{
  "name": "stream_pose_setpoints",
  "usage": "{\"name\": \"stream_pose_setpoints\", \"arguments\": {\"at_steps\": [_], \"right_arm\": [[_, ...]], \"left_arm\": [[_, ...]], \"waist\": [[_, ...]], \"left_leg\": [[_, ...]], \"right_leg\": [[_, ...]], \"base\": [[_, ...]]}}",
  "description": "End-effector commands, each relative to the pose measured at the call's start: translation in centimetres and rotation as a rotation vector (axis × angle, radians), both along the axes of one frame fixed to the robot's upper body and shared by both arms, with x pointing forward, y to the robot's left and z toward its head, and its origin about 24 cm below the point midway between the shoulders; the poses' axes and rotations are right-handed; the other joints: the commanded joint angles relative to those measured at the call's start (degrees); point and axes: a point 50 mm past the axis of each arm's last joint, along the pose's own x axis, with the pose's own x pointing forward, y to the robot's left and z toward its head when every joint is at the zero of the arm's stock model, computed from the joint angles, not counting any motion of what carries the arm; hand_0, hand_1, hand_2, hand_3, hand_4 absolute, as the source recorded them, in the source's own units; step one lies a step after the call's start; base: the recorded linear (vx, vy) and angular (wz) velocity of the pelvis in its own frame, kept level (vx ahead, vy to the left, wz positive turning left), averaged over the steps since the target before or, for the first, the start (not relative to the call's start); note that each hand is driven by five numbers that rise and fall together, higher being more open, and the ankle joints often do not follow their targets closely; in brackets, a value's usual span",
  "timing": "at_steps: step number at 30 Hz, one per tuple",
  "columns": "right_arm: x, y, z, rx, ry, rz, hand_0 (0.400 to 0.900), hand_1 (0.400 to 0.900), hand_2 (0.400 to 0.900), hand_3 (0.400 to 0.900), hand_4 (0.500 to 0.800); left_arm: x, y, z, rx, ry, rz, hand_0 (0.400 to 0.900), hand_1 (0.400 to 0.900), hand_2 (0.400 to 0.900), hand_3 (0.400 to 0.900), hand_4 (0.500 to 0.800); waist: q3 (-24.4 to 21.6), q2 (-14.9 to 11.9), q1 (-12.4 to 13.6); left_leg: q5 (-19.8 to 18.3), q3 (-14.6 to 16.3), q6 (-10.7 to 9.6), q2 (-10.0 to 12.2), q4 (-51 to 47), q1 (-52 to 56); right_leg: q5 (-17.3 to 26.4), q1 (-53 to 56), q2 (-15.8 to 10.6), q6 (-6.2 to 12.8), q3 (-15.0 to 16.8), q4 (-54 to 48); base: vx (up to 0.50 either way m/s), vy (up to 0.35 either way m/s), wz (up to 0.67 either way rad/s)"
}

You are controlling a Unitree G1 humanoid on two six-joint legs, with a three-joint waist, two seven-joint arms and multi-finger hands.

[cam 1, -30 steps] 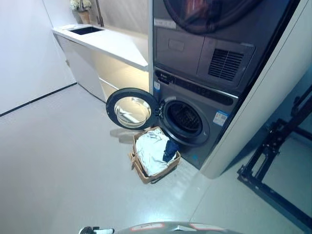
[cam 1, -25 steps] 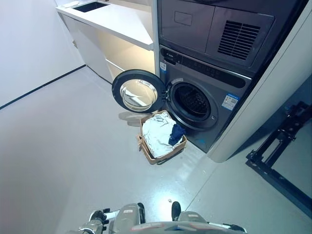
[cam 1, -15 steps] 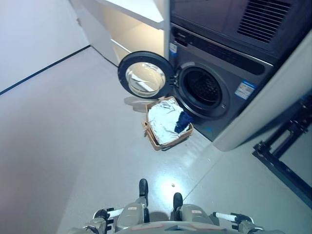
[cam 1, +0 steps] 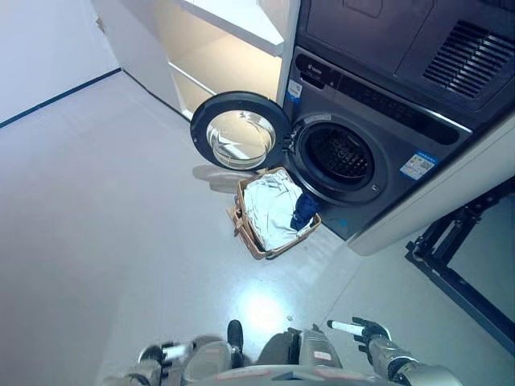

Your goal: Put the clothes in the basket into the washing machine.

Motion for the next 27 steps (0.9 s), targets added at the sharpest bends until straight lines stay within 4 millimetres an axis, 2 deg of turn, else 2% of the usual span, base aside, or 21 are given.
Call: {"name": "stream_pose_setpoints", "arguments": {"at_steps": [1,2,3,4,5,6,8,9,10,11,13,15,16,18,19,20,21,24,25,27], "right_arm": [[1.4,-2.4,1.4,-0.072,-0.087,-0.006,0.9,0.9,0.9,0.9,0.8],[1.9,-2.4,1.6,-0.068,-0.114,-0.012,0.9,0.9,0.9,0.9,0.8],[1.9,-2.4,1.6,-0.068,-0.114,-0.012,0.9,0.9,0.9,0.9,0.8],[2.3,-2.4,1.8,-0.072,-0.134,-0.009,0.9,0.9,0.9,0.9,0.8],[2.8,-2.4,2.0,-0.075,-0.16,-0.011,0.9,0.9,0.9,0.9,0.8],[2.8,-2.4,2.0,-0.075,-0.16,-0.011,0.9,0.9,0.9,0.9,0.8],[3.1,-2.5,2.3,-0.079,-0.192,-0.012,0.9,0.9,0.9,0.9,0.8],[3.0,-2.6,2.3,-0.082,-0.194,-0.014,0.9,0.9,0.9,0.9,0.8],[2.9,-2.6,2.3,-0.082,-0.193,-0.014,0.9,0.9,0.9,0.9,0.8],[2.8,-2.7,2.4,-0.084,-0.197,-0.013,0.9,0.9,0.9,0.9,0.8],[2.2,-2.8,2.2,-0.091,-0.178,0.007,0.9,0.9,0.9,0.9,0.8],[1.9,-3.0,2.2,-0.103,-0.157,0.05,0.9,0.9,0.9,0.9,0.8],[1.5,-3.0,2.0,-0.101,-0.136,0.062,0.9,0.9,0.9,0.9,0.8],[1.4,-3.2,2.0,-0.115,-0.12,0.074,0.9,0.9,0.9,0.9,0.8],[1.4,-3.2,2.0,-0.116,-0.12,0.074,0.9,0.9,0.9,0.9,0.8],[1.2,-3.4,2.0,-0.118,-0.108,0.087,0.9,0.9,0.9,0.9,0.8],[1.1,-3.4,2.0,-0.123,-0.1,0.107,0.9,0.9,0.9,0.9,0.8],[1.0,-3.8,2.0,-0.142,-0.081,0.102,0.9,0.9,0.9,0.9,0.8],[0.9,-3.9,2.0,-0.146,-0.075,0.095,0.9,0.9,0.9,0.9,0.8],[0.5,-3.9,1.9,-0.146,-0.07,0.087,0.9,0.9,0.9,0.9,0.8]], "left_arm": [[0.5,1.4,0.5,0.039,-0.032,0.038,0.9,0.9,0.9,0.9,0.8],[0.9,1.4,0.7,0.044,-0.042,0.025,0.9,0.9,0.9,0.9,0.8],[0.9,1.4,0.7,0.044,-0.042,0.025,0.9,0.9,0.9,0.9,0.8],[1.4,1.4,0.8,0.049,-0.051,0.008,0.9,0.9,0.9,0.9,0.8],[1.8,1.3,0.9,0.055,-0.057,-0.008,0.9,0.9,0.9,0.9,0.8],[1.8,1.3,0.9,0.055,-0.057,-0.008,0.9,0.9,0.9,0.9,0.8],[1.9,1.2,0.9,0.064,-0.058,-0.012,0.9,0.9,0.9,0.9,0.8],[1.9,1.2,0.9,0.066,-0.058,-0.012,0.9,0.9,0.9,0.9,0.8],[1.9,1.1,0.8,0.066,-0.057,-0.012,0.9,0.9,0.9,0.9,0.8],[1.7,1.0,0.8,0.062,-0.056,-0.01,0.9,0.9,0.9,0.9,0.8],[0.7,0.7,0.4,0.051,-0.034,0.01,0.9,0.9,0.9,0.9,0.8],[-0.1,0.2,0.1,0.04,-0.014,0.01,0.9,0.9,0.9,0.9,0.8],[-0.6,0.0,-0.1,0.031,0.0,0.016,0.9,0.9,0.9,0.9,0.8],[-1.7,-0.8,-0.6,-0.008,0.018,0.05,0.9,0.9,0.9,0.9,0.8],[-1.7,-0.8,-0.6,-0.009,0.018,0.05,0.9,0.9,0.9,0.9,0.8],[-1.8,-1.7,-0.8,-0.033,0.026,0.031,0.9,0.9,0.9,0.9,0.8],[-1.4,-2.0,-0.8,-0.04,0.016,0.024,0.9,0.9,0.9,0.9,0.8],[-1.1,-2.5,-0.8,-0.05,0.011,0.001,0.9,0.9,0.9,0.9,0.8],[-1.2,-2.6,-0.8,-0.053,0.013,-0.003,0.9,0.9,0.9,0.9,0.8],[-1.6,-2.8,-0.9,-0.059,0.02,-0.005,0.9,0.9,0.9,0.9,0.8]], "waist": [[6.6,1.7,-1.0],[7.5,2.0,-1.4],[7.4,2.0,-1.4],[7.8,2.1,-1.5],[8.3,2.1,-1.7],[8.2,2.1,-1.6],[7.8,1.8,-2.5],[7.6,1.9,-2.9],[7.7,2.1,-2.9],[7.4,2.3,-3.3],[6.5,3.2,-3.9],[6.1,4.3,-4.9],[5.7,4.9,-5.4],[5.3,6.2,-5.0],[5.3,6.2,-5.1],[6.1,6.7,-5.0],[6.5,6.6,-5.0],[7.7,6.0,-4.9],[7.8,5.9,-4.7],[7.2,5.9,-4.6]], "left_leg": [[-2.6,-5.4,-1.6,-2.0,1.1,-1.8],[-2.8,-5.3,-2.1,-1.2,0.4,0.3],[-2.8,-5.3,-2.1,-1.1,0.4,0.2],[-3.2,-5.1,-2.4,-0.7,0.2,1.0],[-4.1,-4.8,-3.1,-0.4,0.3,2.2],[-4.1,-4.8,-3.1,-0.3,0.4,2.1],[-5.4,-5.0,-4.2,-0.7,-0.2,4.5],[-6.0,-5.4,-4.7,-0.7,-0.3,5.6],[-6.0,-5.5,-4.7,-0.6,-0.4,5.9],[-6.8,-5.9,-5.1,-0.7,-0.3,7.0],[-9.7,-7.4,-6.0,-0.7,0.8,11.2],[-10.3,-8.6,-7.0,0.0,2.8,13.8],[-8.4,-8.6,-8.0,0.8,5.2,14.0],[-2.1,-7.7,-9.8,2.0,13.9,11.4],[-2.2,-7.8,-9.8,2.0,14.1,11.3],[3.9,-5.9,-11.4,3.4,24.3,6.3],[6.4,-4.2,-11.8,5.1,28.4,3.9],[7.6,1.9,-12.2,10.3,34.4,0.7],[6.4,2.2,-12.4,9.8,35.0,-0.9],[3.8,2.6,-12.4,6.7,32.5,-4.9]], "right_leg": [[6.0,5.9,4.5,-4.04,-1.0,-4.7],[3.2,3.4,7.0,-3.91,-1.2,-9.0],[3.3,3.3,7.0,-3.94,-1.3,-9.1],[2.8,2.6,8.2,-3.48,-1.2,-13.4],[3.5,1.8,9.8,-2.27,-0.3,-22.2],[3.6,1.8,9.9,-2.29,-0.3,-22.4],[8.8,0.9,12.3,0.39,4.7,-36.8],[10.5,0.7,12.5,0.71,6.6,-41.3],[10.6,1.2,12.6,0.69,6.5,-41.7],[11.8,1.0,12.5,0.95,7.7,-44.9],[13.5,-0.5,12.0,1.67,8.5,-47.2],[13.7,0.0,12.5,1.05,9.4,-43.7],[13.3,0.3,13.1,0.31,10.0,-41.8],[12.2,1.9,13.4,-1.51,8.3,-39.9],[12.1,1.9,13.4,-1.52,8.2,-39.9],[10.1,4.4,13.3,-3.47,7.3,-39.6],[8.6,5.6,13.4,-4.82,6.9,-39.1],[5.2,9.0,13.8,-7.33,6.4,-38.9],[4.9,10.2,13.7,-7.35,6.2,-39.7],[5.1,12.0,13.6,-6.83,5.5,-40.7]], "base": [[0.28,0.018,0.02],[0.22,-0.015,0.01],[0.23,-0.055,0.0],[0.22,-0.113,0.03],[0.22,-0.113,0.03],[0.27,-0.145,0.08],[0.4,-0.228,0.25],[0.36,-0.201,0.28],[0.29,-0.162,0.28],[0.51,-0.308,0.37],[0.7,-0.461,0.5],[0.58,-0.457,0.44],[0.67,-0.56,0.3],[0.5,-0.463,0.23],[0.37,-0.494,0.43],[0.35,-0.544,0.54],[0.44,-0.707,0.65],[0.3,-0.482,0.3],[0.28,-0.327,0.11],[0.27,-0.218,0.17]]}}
